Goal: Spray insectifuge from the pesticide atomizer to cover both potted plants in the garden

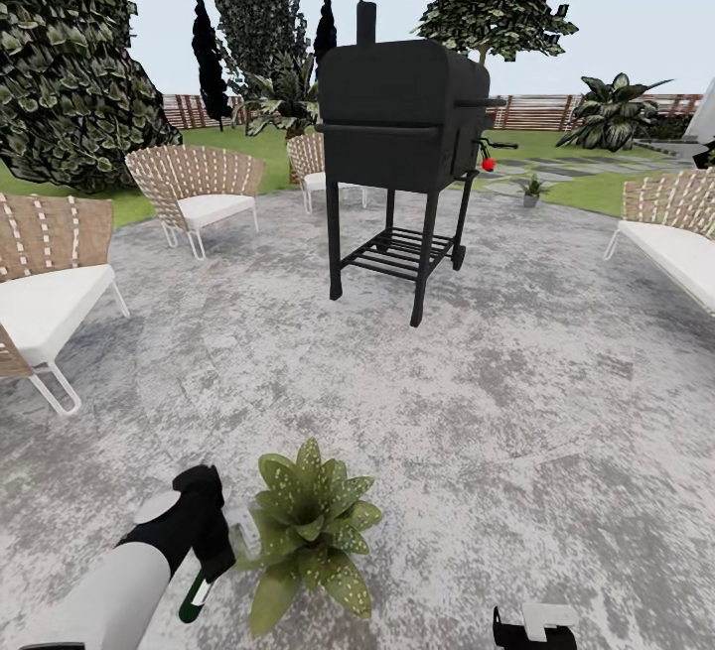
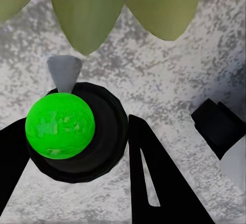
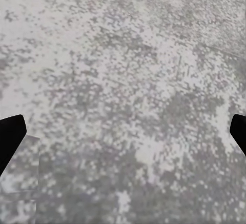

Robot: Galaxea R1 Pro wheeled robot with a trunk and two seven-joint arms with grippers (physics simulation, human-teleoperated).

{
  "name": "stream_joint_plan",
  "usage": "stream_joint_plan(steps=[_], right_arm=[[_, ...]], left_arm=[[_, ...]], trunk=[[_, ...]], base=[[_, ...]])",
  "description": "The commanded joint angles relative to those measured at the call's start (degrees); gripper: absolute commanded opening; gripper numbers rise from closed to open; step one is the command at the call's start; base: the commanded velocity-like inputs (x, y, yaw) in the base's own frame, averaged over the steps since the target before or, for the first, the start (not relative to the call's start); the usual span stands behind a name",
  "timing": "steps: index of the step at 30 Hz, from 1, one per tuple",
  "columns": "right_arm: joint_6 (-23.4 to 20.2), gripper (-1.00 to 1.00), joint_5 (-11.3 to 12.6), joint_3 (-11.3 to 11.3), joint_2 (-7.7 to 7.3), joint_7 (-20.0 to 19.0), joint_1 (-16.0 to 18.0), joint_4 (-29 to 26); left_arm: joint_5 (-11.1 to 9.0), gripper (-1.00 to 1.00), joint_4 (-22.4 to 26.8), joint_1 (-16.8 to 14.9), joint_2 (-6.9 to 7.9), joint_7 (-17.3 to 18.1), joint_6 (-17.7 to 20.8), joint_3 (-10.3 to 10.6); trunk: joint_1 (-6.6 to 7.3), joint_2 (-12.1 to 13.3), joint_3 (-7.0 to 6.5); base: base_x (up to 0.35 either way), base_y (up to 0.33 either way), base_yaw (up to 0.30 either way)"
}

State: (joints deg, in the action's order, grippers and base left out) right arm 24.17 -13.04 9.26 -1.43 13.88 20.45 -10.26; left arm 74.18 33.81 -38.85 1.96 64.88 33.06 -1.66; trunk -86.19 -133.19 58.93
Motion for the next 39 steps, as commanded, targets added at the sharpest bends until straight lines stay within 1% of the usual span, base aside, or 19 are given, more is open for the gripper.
stream_joint_plan(steps=[1, 3, 5, 6, 9, 11, 14, 17, 19, 20, 21, 22, 23, 24, 30, 31, 35, 37, 39], right_arm=[[0.2, 1.0, -0.6, 0.4, 0.02, 0.2, 0.0, 0.1], [0.2, 1.0, -0.7, 0.3, 0.02, 0.2, 0.0, 0.1], [0.2, 1.0, -0.7, 0.3, 0.02, 0.1, 0.1, 0.1], [0.2, 1.0, -0.7, 0.3, 0.02, 0.1, 0.0, 0.1], [0.2, 1.0, -0.7, 0.3, 0.02, 0.1, 0.0, 0.1], [0.2, 1.0, -0.7, 0.3, 0.02, 0.1, 0.0, 0.1], [0.2, 1.0, -0.7, 0.3, 0.02, 0.1, 0.0, 0.1], [0.2, 1.0, -0.7, 0.3, 0.02, 0.1, 0.0, 0.1], [0.2, 1.0, -0.7, 0.3, 0.02, 0.1, 0.0, 0.1], [0.2, 1.0, -0.7, 0.3, 0.02, 0.1, 0.0, 0.1], [0.2, 1.0, -0.7, 0.3, 0.02, 0.1, 0.0, 0.1], [0.2, 1.0, -0.7, 0.3, 0.02, 0.1, 0.0, 0.1], [0.2, 1.0, -0.7, 0.3, 0.02, 0.1, 0.0, 0.1], [0.2, 1.0, -0.7, 0.3, 0.02, 0.1, 0.0, 0.1], [0.2, 1.0, -0.7, 0.3, 0.02, 0.1, 0.0, 0.1], [0.2, 1.0, -0.7, 0.3, 0.02, 0.1, 0.0, 0.1], [0.2, 1.0, -0.7, 0.3, 0.02, 0.1, 0.0, 0.1], [0.2, 1.0, -0.7, 0.3, 0.02, 0.1, 0.0, 0.1], [0.2, 1.0, -0.7, 0.3, 0.02, 0.1, 0.0, 0.1]], left_arm=[[0.3, -1.0, 0.0, 0.0, -0.27, 0.2, 0.5, -0.1], [0.3, -1.0, 0.1, 0.0, -1.03, 0.2, 0.5, -0.2], [0.2, -1.0, -0.1, 0.0, -1.23, 0.0, 0.4, -0.2], [0.0, -1.0, -0.4, 0.1, -1.06, 0.0, 0.4, -0.3], [-2.5, -1.0, -1.4, 1.3, -0.23, -0.6, 0.2, -1.2], [-3.2, -1.0, -1.3, 1.7, 0.03, -0.9, 0.1, -1.5], [-3.4, -1.0, -0.3, 1.8, -0.15, -1.4, -0.1, -1.0], [-3.5, -1.0, -0.1, 1.8, -0.19, -4.3, -0.1, -1.6], [-3.6, -1.0, -0.2, 1.8, -0.09, -4.8, -0.1, -1.5], [-3.6, -1.0, -0.5, 1.8, 0.06, -4.9, -0.7, -1.5], [-3.6, -1.0, -0.7, 1.9, 0.33, -4.9, -3.2, -1.6], [-3.6, -1.0, -1.1, 2.0, 1.05, -4.8, -7.2, -1.6], [-3.7, -1.0, -1.3, 2.1, 1.79, -4.7, -9.9, -1.7], [-3.8, -1.0, -1.3, 2.2, 2.04, -4.6, -10.9, -1.7], [-4.3, -1.0, -1.4, 2.2, 0.91, -4.8, -11.9, -1.5], [-4.3, -1.0, -1.4, 2.2, 1.11, -4.8, -11.9, -1.5], [-4.2, -1.0, -2.8, 3.8, 3.1, -4.9, -12.2, -1.7], [-4.3, -1.0, -2.5, 4.0, 3.47, -4.9, -12.2, -1.7], [-4.3, -1.0, -2.3, 4.0, 3.09, -5.0, -12.1, -1.8]], trunk=[[0.01, 0.0, 0.05], [0.01, 0.0, 0.05], [0.01, 0.0, 0.05], [0.01, 0.0, 0.05], [0.01, 0.0, 0.05], [0.01, 0.0, 0.05], [0.01, 0.0, 0.05], [0.01, 0.0, 0.05], [0.01, 0.0, 0.05], [0.01, 0.0, 0.05], [0.01, 0.0, 0.05], [0.01, 0.0, 0.05], [0.01, 0.0, 0.05], [0.01, 0.0, 0.05], [0.01, 0.0, 0.05], [0.01, 0.0, 0.05], [0.01, 0.0, 0.05], [0.01, 0.0, 0.05], [0.01, 0.0, 0.05]], base=[[0.0, 0.0, 0.0], [0.0, 0.0, 0.0], [0.0, 0.0, 0.0], [0.0, 0.0, 0.0], [0.0, 0.0, 0.0], [0.0, 0.0, 0.0], [0.0, 0.0, 0.0], [0.0, 0.0, 0.0], [0.0, 0.0, 0.0], [0.0, 0.0, 0.0], [0.0, 0.0, 0.0], [0.0, 0.0, 0.0], [0.0, 0.0, 0.0], [0.0, 0.0, 0.0], [0.0, 0.0, 0.0], [0.0, 0.0, 0.0], [0.0, 0.0, 0.0], [0.0, 0.0, 0.0], [0.0, 0.0, 0.0]])
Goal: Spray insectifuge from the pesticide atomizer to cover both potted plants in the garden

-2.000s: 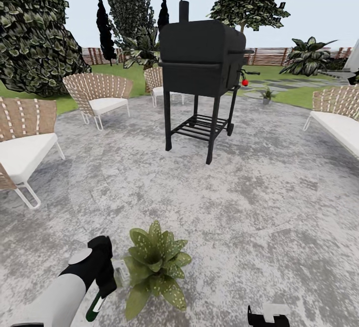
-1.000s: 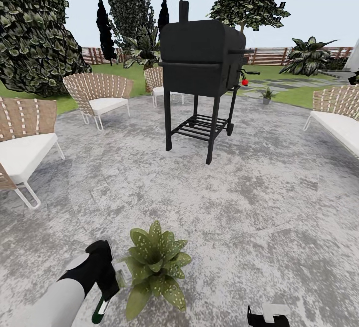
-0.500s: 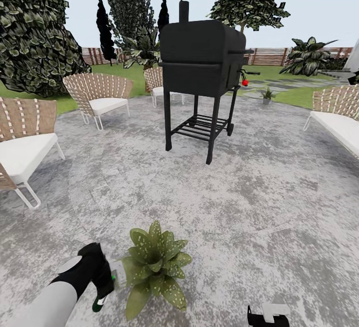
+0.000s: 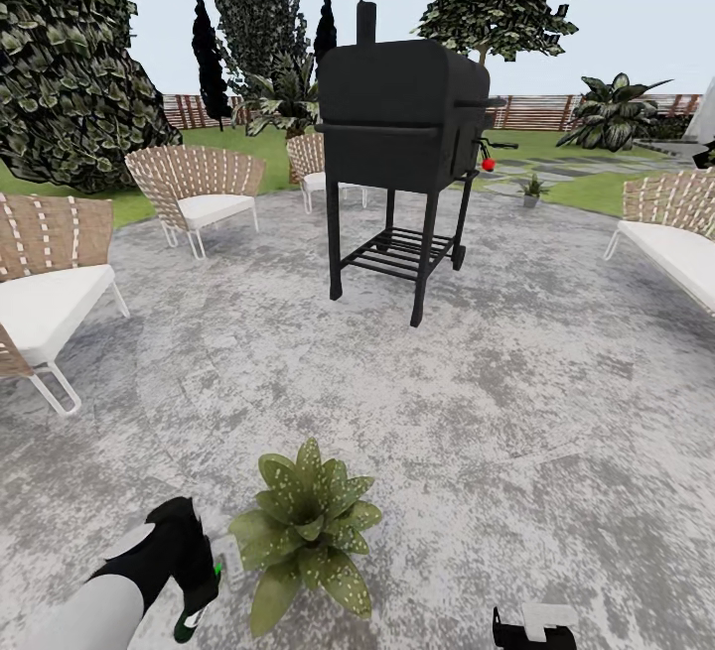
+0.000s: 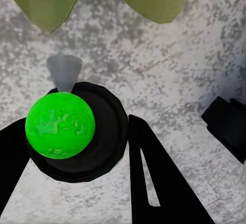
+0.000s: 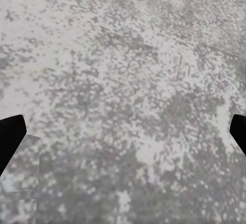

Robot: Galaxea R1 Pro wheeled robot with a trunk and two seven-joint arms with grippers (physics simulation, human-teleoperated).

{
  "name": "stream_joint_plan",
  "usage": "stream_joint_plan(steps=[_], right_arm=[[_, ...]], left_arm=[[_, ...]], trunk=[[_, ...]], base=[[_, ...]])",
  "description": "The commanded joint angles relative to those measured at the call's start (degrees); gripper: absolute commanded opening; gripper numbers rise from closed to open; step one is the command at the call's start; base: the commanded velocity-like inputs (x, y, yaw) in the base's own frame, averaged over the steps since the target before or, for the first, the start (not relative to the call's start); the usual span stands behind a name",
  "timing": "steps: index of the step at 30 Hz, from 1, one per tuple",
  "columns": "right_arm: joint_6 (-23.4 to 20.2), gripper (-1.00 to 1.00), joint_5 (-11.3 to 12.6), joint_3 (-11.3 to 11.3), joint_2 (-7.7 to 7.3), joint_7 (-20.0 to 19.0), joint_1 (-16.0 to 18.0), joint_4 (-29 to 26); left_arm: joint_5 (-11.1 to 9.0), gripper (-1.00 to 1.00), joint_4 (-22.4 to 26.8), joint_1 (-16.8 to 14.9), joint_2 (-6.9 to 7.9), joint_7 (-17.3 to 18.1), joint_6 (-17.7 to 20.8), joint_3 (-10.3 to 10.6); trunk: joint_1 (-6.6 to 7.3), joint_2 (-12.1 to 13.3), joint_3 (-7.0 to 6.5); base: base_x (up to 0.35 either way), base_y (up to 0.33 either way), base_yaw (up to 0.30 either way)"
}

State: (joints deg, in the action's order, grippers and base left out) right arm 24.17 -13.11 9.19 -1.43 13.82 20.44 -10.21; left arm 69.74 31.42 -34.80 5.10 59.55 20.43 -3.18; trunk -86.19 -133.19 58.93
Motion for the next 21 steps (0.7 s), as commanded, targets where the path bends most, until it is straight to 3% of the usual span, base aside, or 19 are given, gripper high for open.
stream_joint_plan(steps=[1, 6, 12, 21], right_arm=[[0.2, 1.0, -0.6, 0.4, 0.02, 0.2, 0.0, 0.1], [0.2, 1.0, -0.6, 0.4, 0.02, 0.2, 0.0, 0.1], [0.2, 1.0, -0.6, 0.4, 0.08, 0.2, 0.0, 0.0], [0.2, 1.0, -0.6, 0.4, 0.19, 0.2, 0.0, 0.0]], left_arm=[[0.2, -1.0, 0.1, 0.0, -0.23, 0.3, 0.6, -0.2], [-0.8, -1.0, 0.6, -0.2, -1.96, 0.3, 0.8, -0.2], [-1.0, -1.0, 0.6, -0.1, -2.17, 0.3, 0.7, -0.1], [-0.9, -1.0, 0.5, -0.1, -2.17, 0.4, 0.6, -0.1]], trunk=[[0.01, 0.0, 0.05], [0.01, 0.0, 0.05], [0.01, 0.0, 0.05], [0.01, 0.0, 0.05]], base=[[0.0, 0.0, 0.0], [0.0, 0.0, 0.0], [-0.126, -0.109, 0.007], [-0.014, -0.01, 0.223]])
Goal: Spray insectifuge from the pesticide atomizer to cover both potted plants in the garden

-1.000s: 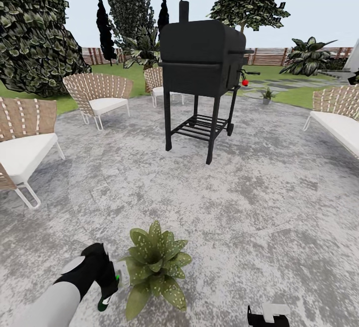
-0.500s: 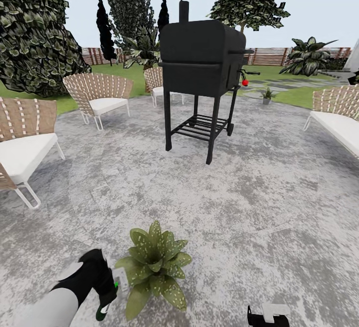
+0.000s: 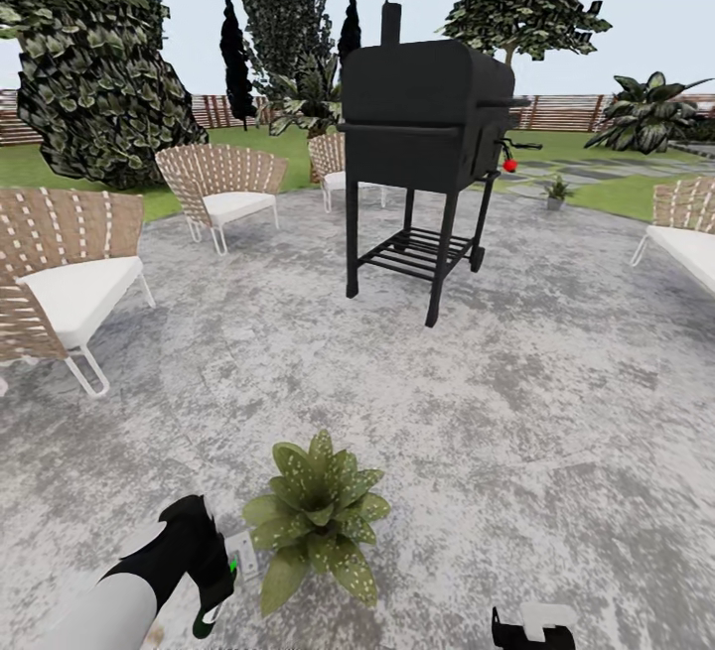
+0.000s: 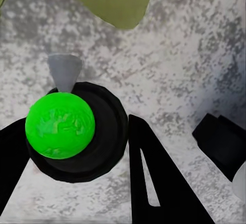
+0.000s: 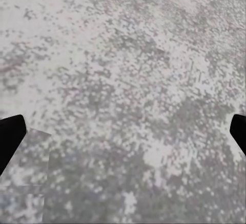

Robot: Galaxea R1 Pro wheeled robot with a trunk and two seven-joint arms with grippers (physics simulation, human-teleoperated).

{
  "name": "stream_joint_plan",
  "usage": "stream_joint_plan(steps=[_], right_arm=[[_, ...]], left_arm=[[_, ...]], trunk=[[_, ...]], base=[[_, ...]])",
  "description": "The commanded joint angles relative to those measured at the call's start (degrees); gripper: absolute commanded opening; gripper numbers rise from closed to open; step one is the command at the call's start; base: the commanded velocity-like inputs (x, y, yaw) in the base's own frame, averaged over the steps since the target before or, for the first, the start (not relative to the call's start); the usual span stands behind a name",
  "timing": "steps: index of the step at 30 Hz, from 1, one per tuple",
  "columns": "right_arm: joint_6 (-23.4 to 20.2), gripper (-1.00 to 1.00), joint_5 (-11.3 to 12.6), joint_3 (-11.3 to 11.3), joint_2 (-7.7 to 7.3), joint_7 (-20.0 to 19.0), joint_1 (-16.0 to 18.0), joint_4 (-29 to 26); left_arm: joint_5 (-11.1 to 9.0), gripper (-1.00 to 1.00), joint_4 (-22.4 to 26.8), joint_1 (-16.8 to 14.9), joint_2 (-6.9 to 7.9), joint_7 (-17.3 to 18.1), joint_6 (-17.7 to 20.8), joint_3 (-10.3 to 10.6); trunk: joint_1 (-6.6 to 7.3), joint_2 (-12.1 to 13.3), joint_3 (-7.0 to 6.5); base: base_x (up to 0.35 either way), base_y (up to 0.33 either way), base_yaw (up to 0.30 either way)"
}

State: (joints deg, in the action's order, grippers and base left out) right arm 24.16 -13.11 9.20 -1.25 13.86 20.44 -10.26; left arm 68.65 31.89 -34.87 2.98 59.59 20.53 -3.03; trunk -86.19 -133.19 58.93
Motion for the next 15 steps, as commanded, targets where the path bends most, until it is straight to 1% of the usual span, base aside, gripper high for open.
stream_joint_plan(steps=[1, 4, 5, 6, 7, 8, 9, 11, 13, 14, 15], right_arm=[[0.2, 1.0, -0.6, 0.4, -0.02, 0.2, 0.0, 0.1], [0.2, 1.0, -0.5, 0.5, -0.21, 0.2, 0.0, 0.1], [0.2, 1.0, -0.5, 0.5, -0.23, 0.2, 0.0, 0.1], [0.2, 1.0, -0.5, 0.5, -0.22, 0.3, 0.0, 0.1], [0.2, 1.0, -0.5, 0.5, -0.24, 0.3, 0.0, 0.1], [0.2, 1.0, -0.5, 0.5, -0.24, 0.3, 0.0, 0.1], [0.2, 1.0, -0.5, 0.5, -0.24, 0.3, 0.0, 0.1], [0.2, 1.0, -0.5, 0.5, -0.24, 0.3, 0.0, 0.1], [0.2, 1.0, -0.5, 0.4, -0.18, 0.2, 0.0, 0.1], [0.2, 1.0, -0.5, 0.4, -0.17, 0.2, 0.0, 0.1], [0.2, 1.0, -0.5, 0.4, -0.16, 0.2, 0.0, 0.1]], left_arm=[[0.1, -1.0, 0.0, 0.0, -0.07, 0.4, 0.5, -0.2], [0.2, -1.0, -0.7, 0.1, -0.27, 0.8, 0.2, 0.0], [0.5, -1.0, -0.9, 0.1, -0.83, 1.1, 0.3, 0.3], [1.2, -1.0, -0.9, 0.1, -1.15, 1.7, 0.5, 1.2], [2.4, -1.0, -0.9, 0.1, -1.29, 2.5, 0.8, 3.3], [3.1, -1.0, -0.5, 0.0, -1.07, 3.5, 1.4, 4.3], [3.3, -1.0, -0.2, -0.2, -0.87, 3.9, 2.4, 4.7], [3.2, -1.0, 0.1, -0.6, -0.66, 4.3, 6.2, 4.1], [3.4, -1.0, 0.1, -0.7, -0.69, 4.7, 12.0, 3.6], [3.5, -1.0, 0.1, -0.7, -0.69, 4.9, 13.1, 3.6], [3.6, -1.0, 0.1, -0.8, -0.66, 5.9, 14.1, 3.6]], trunk=[[0.01, 0.0, 0.05], [0.01, 0.0, 0.05], [0.01, 0.0, 0.05], [0.01, 0.0, 0.05], [0.01, 0.0, 0.05], [0.01, 0.0, 0.05], [0.01, 0.0, 0.05], [0.01, 0.0, 0.05], [0.01, 0.0, 0.05], [0.01, 0.0, 0.05], [0.01, 0.0, 0.05]], base=[[0.0, 0.0, 0.054], [0.0, 0.0, 0.01], [0.0, 0.0, 0.002], [0.0, 0.0, 0.0], [0.0, 0.0, 0.0], [0.0, 0.0, 0.0], [0.0, 0.0, 0.0], [0.0, 0.0, 0.0], [0.0, 0.0, 0.0], [0.0, 0.0, 0.0], [0.0, 0.0, 0.0]])
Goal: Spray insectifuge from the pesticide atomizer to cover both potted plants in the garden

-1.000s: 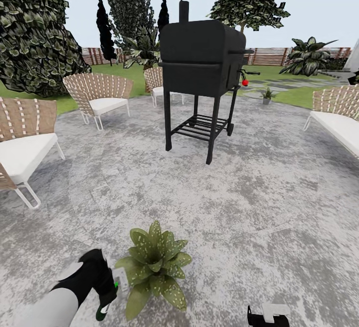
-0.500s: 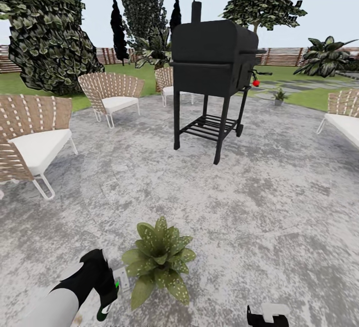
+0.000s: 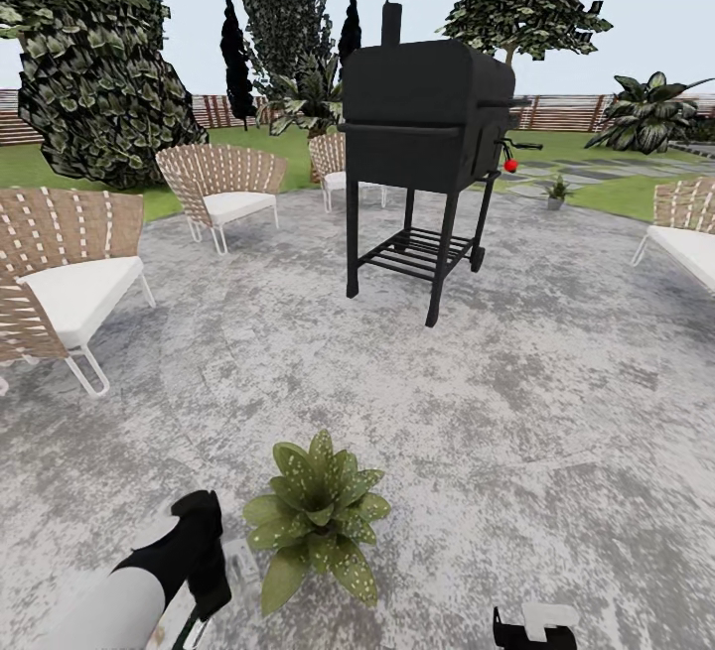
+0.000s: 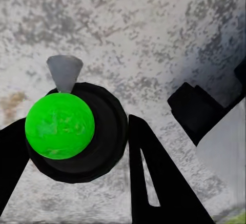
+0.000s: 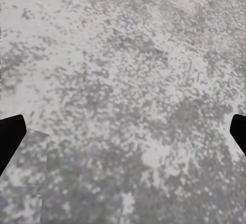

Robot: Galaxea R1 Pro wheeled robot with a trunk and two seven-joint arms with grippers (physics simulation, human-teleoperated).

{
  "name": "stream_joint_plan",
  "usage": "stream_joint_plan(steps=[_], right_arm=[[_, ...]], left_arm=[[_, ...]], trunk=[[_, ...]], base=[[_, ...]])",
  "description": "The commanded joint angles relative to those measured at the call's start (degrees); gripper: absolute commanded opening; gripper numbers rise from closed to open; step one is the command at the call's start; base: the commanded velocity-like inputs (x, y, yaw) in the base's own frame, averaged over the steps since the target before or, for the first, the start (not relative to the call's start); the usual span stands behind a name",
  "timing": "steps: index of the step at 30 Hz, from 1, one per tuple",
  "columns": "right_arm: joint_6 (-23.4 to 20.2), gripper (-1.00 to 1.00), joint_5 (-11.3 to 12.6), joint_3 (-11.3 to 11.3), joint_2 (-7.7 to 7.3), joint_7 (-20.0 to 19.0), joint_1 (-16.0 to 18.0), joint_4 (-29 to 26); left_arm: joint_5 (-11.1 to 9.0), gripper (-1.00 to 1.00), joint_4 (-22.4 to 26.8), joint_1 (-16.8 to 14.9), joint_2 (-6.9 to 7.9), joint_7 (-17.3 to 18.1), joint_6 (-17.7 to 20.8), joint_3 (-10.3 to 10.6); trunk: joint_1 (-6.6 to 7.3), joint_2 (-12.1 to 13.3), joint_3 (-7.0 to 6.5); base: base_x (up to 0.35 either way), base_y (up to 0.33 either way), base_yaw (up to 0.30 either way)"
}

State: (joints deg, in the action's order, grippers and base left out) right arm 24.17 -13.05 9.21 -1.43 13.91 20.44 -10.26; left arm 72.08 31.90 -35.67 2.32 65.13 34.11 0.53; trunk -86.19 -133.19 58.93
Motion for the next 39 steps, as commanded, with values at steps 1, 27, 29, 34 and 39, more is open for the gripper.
stream_joint_plan(steps=[1, 27, 29, 34, 39], right_arm=[[0.2, 1.0, -0.6, 0.4, 0.02, 0.2, 0.0, 0.1], [0.2, 1.0, -0.7, 0.4, 0.03, 0.2, 0.0, 0.1], [0.2, 1.0, -0.7, 0.4, 0.03, 0.2, 0.0, 0.1], [0.2, 1.0, -0.7, 0.4, 0.03, 0.2, 0.0, 0.1], [0.2, 1.0, -0.7, 0.4, 0.03, 0.2, 0.0, 0.1]], left_arm=[[0.2, -1.0, 0.1, 0.0, -0.03, 2.5, 0.9, 0.1], [2.8, -1.0, 2.8, 1.0, 1.56, 3.3, 0.6, 0.1], [2.6, -1.0, 3.3, 0.9, 1.03, 3.5, 0.7, -0.2], [2.4, -1.0, 3.8, -0.6, -1.54, 7.8, 0.8, 0.1], [2.5, -1.0, 2.9, 0.1, -1.0, 7.6, 0.2, 0.1]], trunk=[[0.01, 0.0, 0.05], [0.01, 0.0, 0.05], [0.01, 0.0, 0.05], [0.01, 0.0, 0.05], [0.01, 0.0, 0.05]], base=[[0.0, 0.0, 0.0], [0.0, 0.0, 0.0], [0.0, 0.0, 0.0], [0.0, 0.0, 0.0], [0.0, 0.0, 0.0]])
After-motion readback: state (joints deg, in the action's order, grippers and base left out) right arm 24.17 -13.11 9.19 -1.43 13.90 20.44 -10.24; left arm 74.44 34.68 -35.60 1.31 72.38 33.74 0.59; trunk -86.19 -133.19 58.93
